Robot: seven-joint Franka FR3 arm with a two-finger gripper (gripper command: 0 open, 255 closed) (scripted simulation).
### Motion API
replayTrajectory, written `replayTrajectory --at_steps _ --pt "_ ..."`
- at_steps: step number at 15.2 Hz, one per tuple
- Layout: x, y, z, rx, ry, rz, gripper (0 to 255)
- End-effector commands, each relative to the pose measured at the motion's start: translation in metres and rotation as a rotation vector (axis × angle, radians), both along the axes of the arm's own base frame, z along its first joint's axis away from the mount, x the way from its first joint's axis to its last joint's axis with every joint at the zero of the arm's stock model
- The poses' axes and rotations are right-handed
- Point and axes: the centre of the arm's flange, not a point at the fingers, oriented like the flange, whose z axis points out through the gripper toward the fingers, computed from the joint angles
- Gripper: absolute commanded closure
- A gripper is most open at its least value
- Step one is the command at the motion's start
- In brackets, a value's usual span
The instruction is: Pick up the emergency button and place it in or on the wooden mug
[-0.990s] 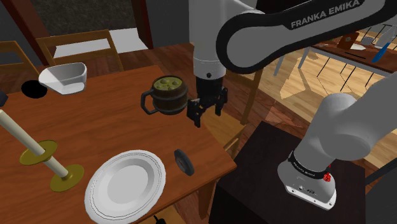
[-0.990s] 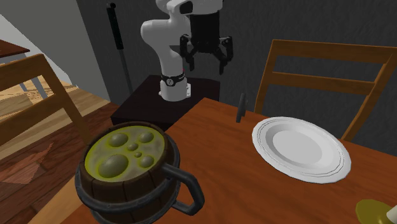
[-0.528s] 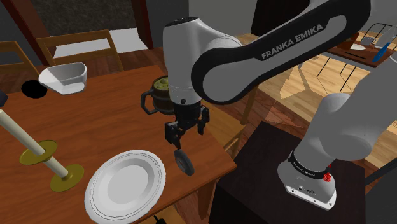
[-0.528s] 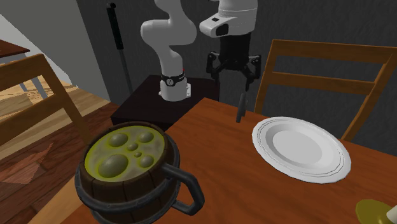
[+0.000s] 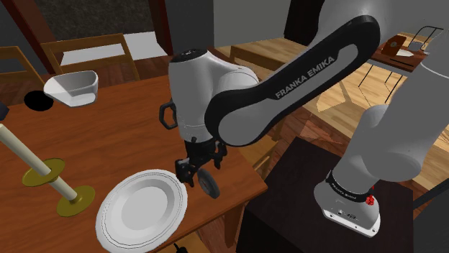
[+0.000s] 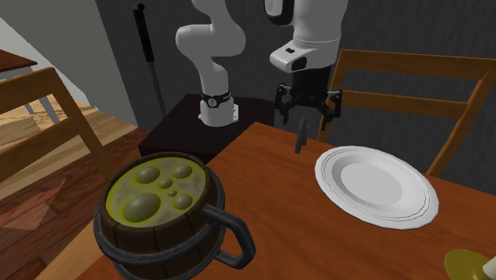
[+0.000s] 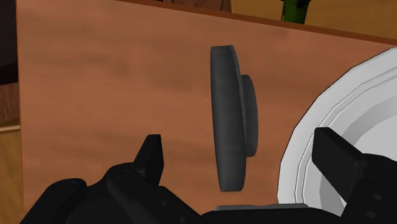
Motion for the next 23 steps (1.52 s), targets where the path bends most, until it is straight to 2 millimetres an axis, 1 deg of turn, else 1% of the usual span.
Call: replayTrajectory --at_steps 1,2,10,11,20,23 --pt "-0.001 0.001 -0.010 0.000 0.000 0.000 0" --pt "-0.002 0.001 -0.018 0.000 0.000 0.000 0" --pt "-0.002 0.001 -0.018 0.000 0.000 0.000 0" --pt "-0.002 0.001 -0.018 0.000 0.000 0.000 255" --pt "-0.002 0.001 -0.018 0.000 0.000 0.000 255" --pt "-0.002 0.001 -0.002 0.000 0.000 0.000 255"
